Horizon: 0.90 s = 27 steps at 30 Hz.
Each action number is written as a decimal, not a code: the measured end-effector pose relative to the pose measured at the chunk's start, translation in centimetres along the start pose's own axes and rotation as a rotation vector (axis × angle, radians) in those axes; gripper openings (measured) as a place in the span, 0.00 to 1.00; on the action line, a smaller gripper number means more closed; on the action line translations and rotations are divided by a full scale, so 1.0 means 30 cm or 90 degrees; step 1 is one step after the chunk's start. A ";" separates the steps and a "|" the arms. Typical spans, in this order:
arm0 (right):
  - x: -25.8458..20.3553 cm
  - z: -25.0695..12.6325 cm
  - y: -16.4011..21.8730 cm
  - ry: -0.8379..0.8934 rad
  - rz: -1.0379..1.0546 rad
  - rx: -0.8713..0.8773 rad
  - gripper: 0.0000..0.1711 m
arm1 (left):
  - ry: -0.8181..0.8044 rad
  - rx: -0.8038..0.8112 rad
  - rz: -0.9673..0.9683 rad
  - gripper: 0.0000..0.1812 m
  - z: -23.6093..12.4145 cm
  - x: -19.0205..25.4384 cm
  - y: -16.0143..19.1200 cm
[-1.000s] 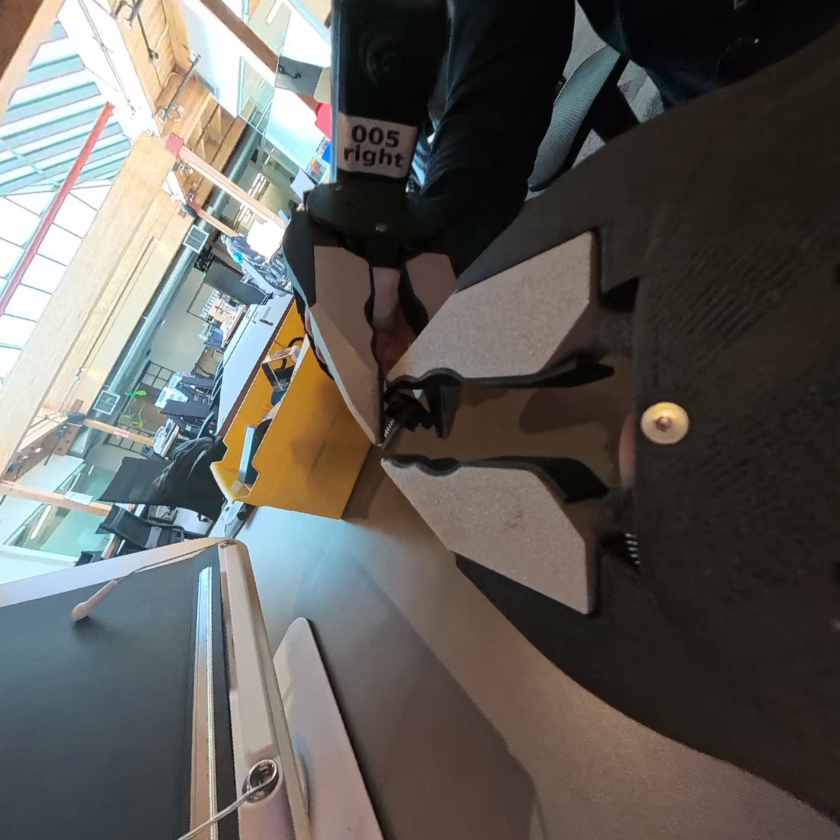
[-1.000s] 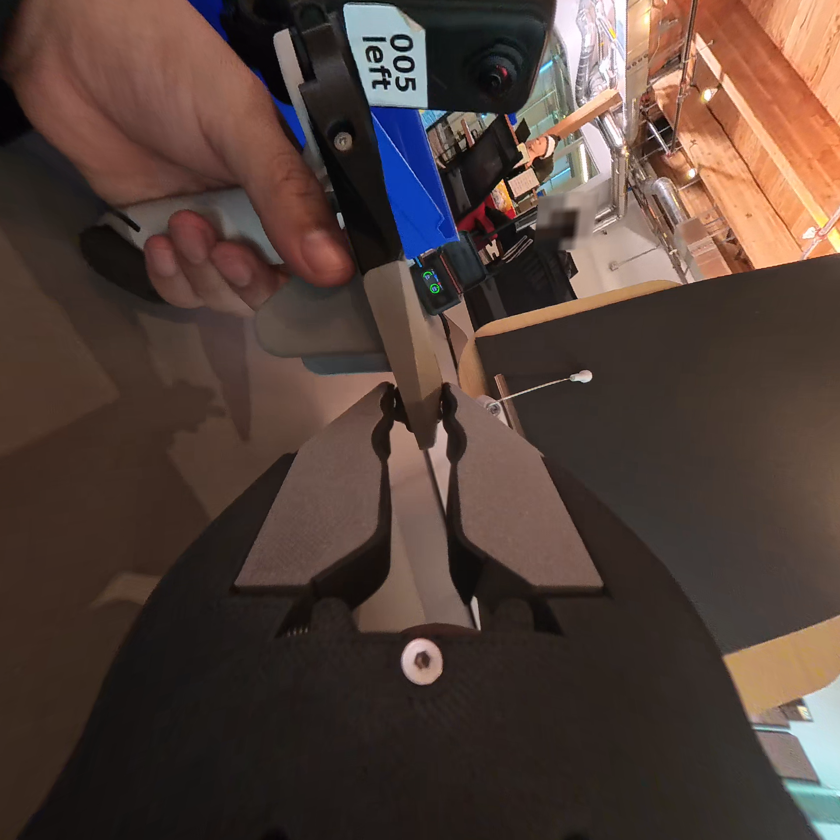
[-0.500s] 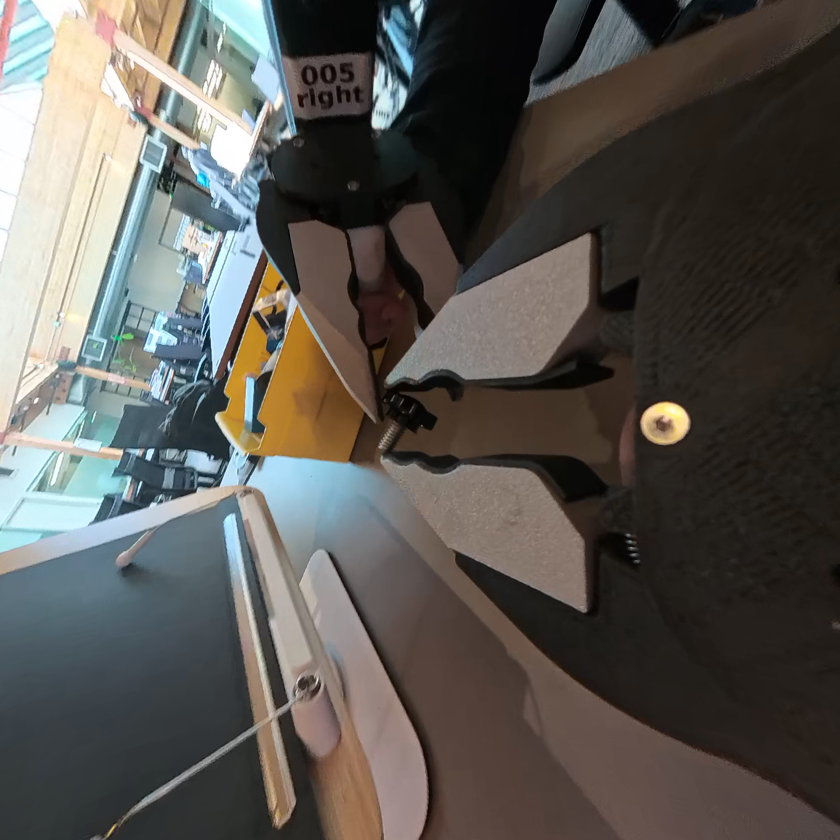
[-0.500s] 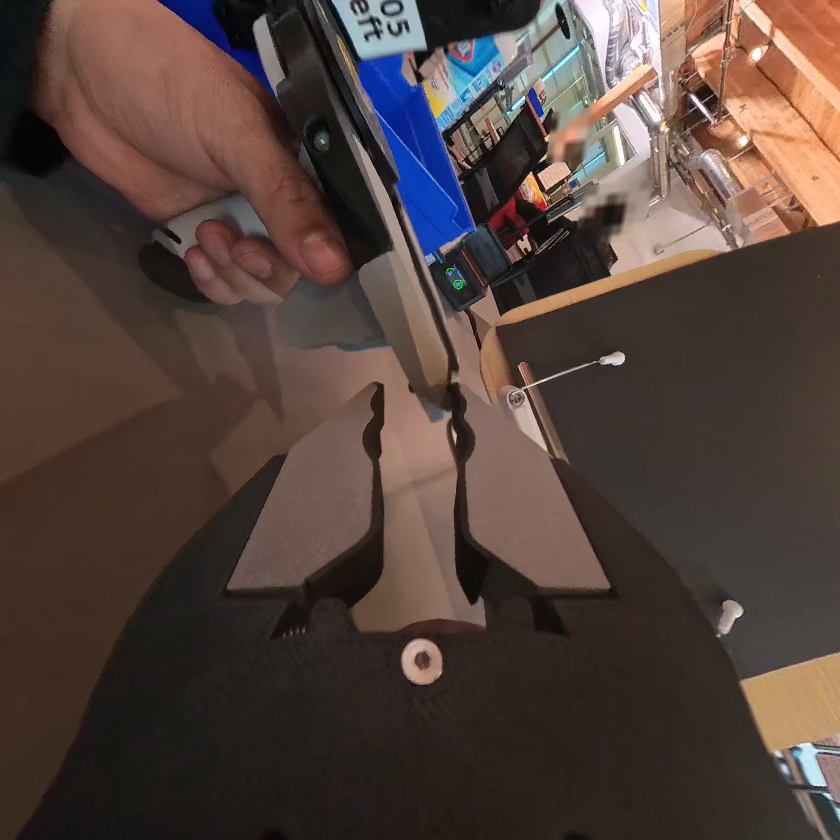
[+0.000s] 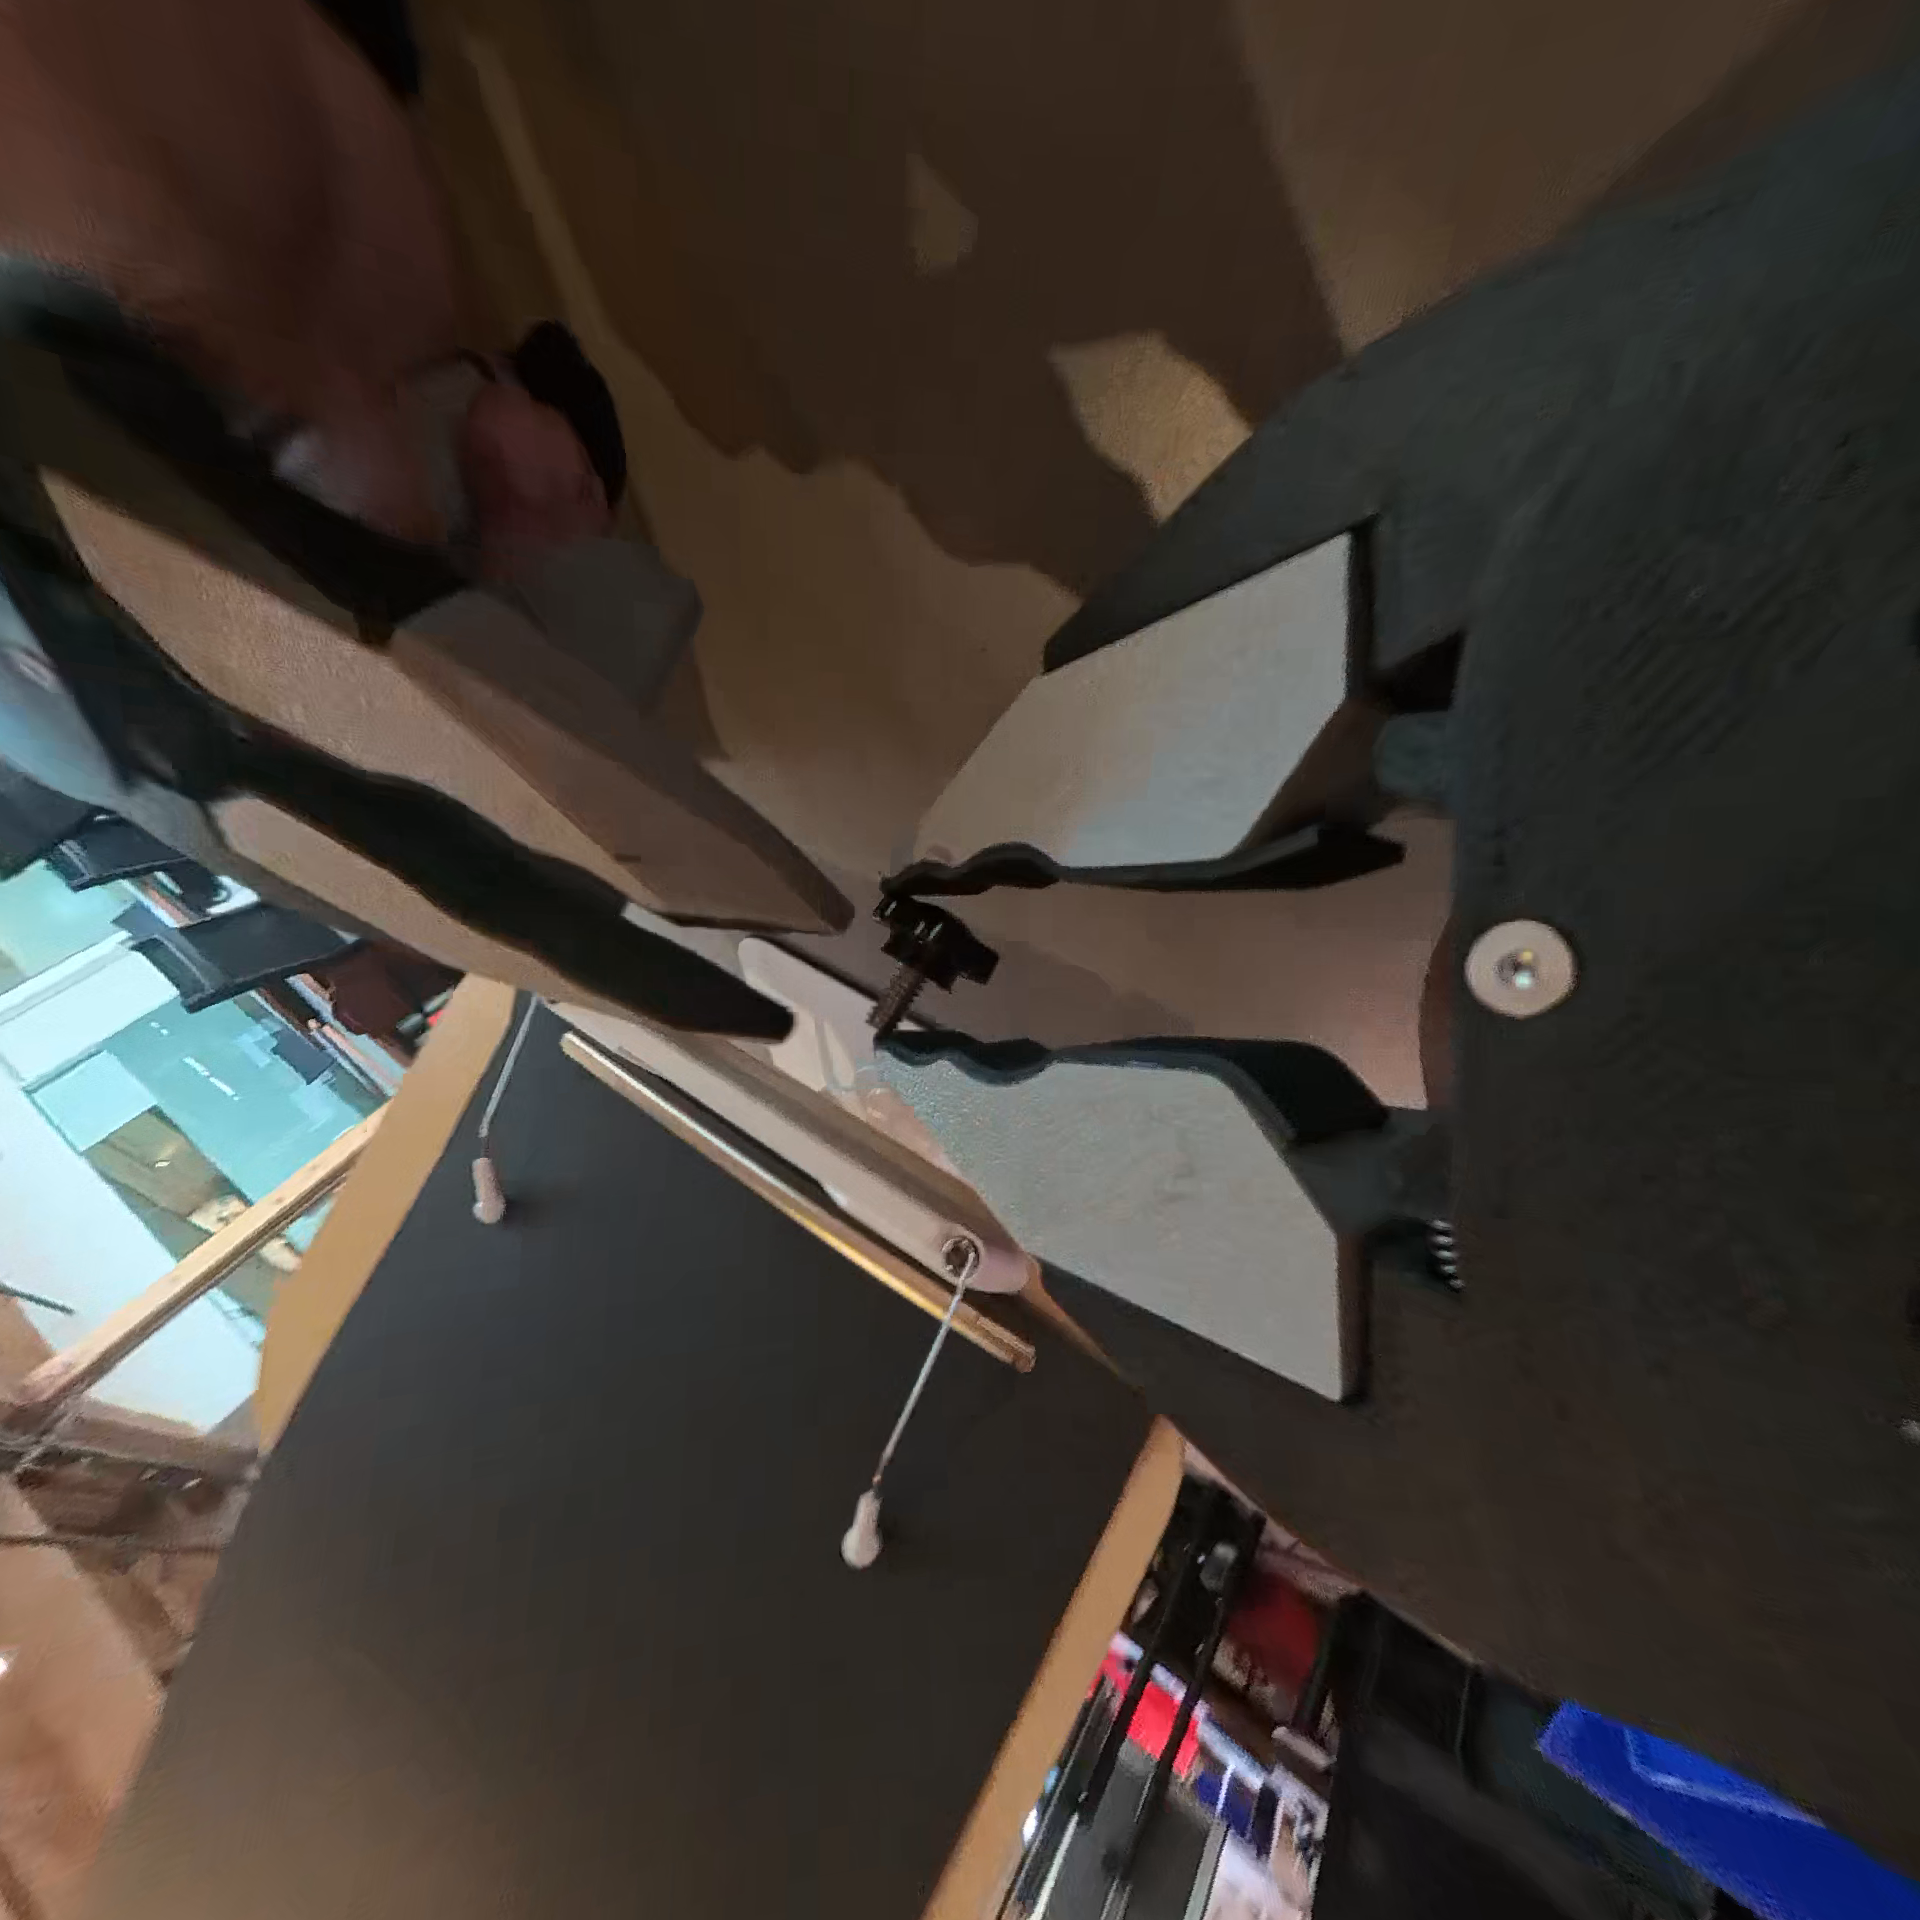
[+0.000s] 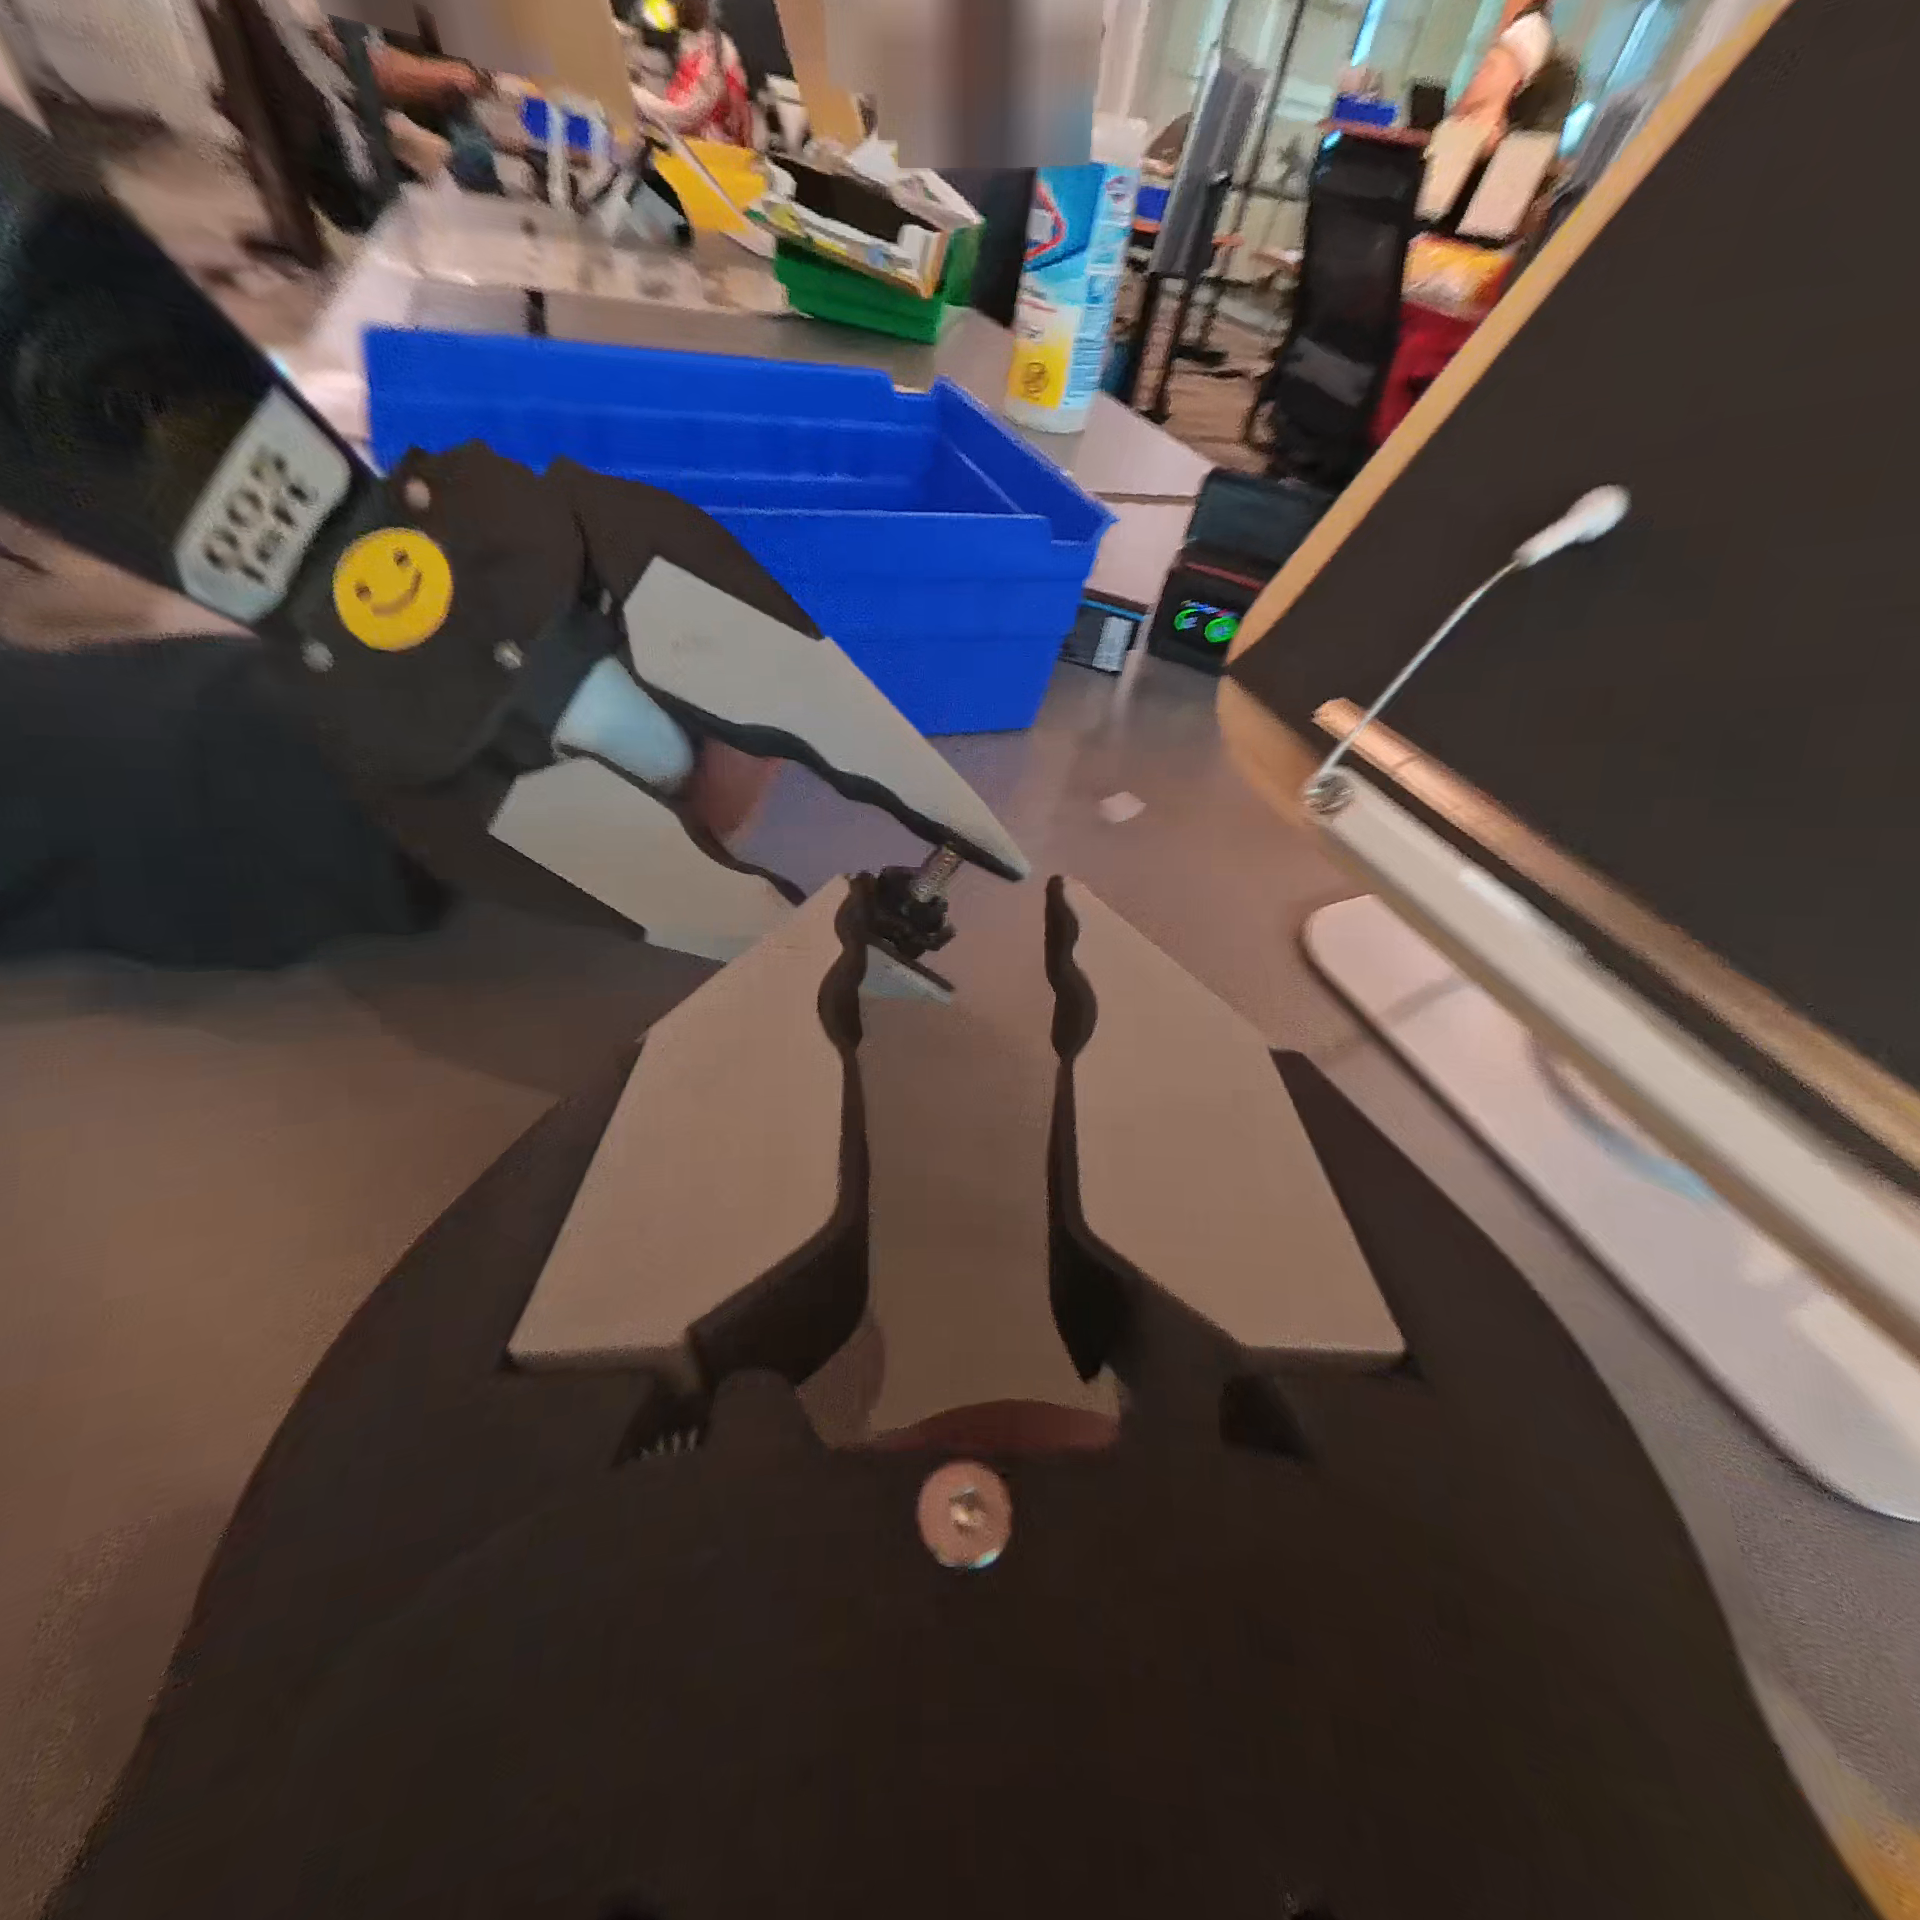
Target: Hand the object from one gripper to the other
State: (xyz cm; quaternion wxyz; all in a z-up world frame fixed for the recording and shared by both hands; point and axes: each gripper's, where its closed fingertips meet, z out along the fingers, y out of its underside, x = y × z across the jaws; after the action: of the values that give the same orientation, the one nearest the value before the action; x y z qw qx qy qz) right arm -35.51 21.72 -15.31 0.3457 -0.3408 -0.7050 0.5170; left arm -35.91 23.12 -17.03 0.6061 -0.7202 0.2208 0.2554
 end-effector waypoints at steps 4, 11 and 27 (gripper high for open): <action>-0.003 0.016 0.015 -0.060 0.150 0.006 0.21 | -0.016 0.026 0.027 0.13 -0.008 -0.005 -0.027; -0.036 0.018 0.003 -0.164 0.284 0.040 0.19 | -0.042 0.046 0.122 0.13 -0.009 0.009 -0.054; -0.036 0.051 0.043 -0.075 0.167 -0.021 0.06 | -0.016 0.013 0.044 0.13 0.007 0.033 -0.019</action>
State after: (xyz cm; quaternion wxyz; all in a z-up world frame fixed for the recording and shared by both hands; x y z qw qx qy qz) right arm -36.06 20.36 -17.03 0.2278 -0.4046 -0.6818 0.5653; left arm -34.80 23.42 -17.28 0.6074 -0.7025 0.2402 0.2827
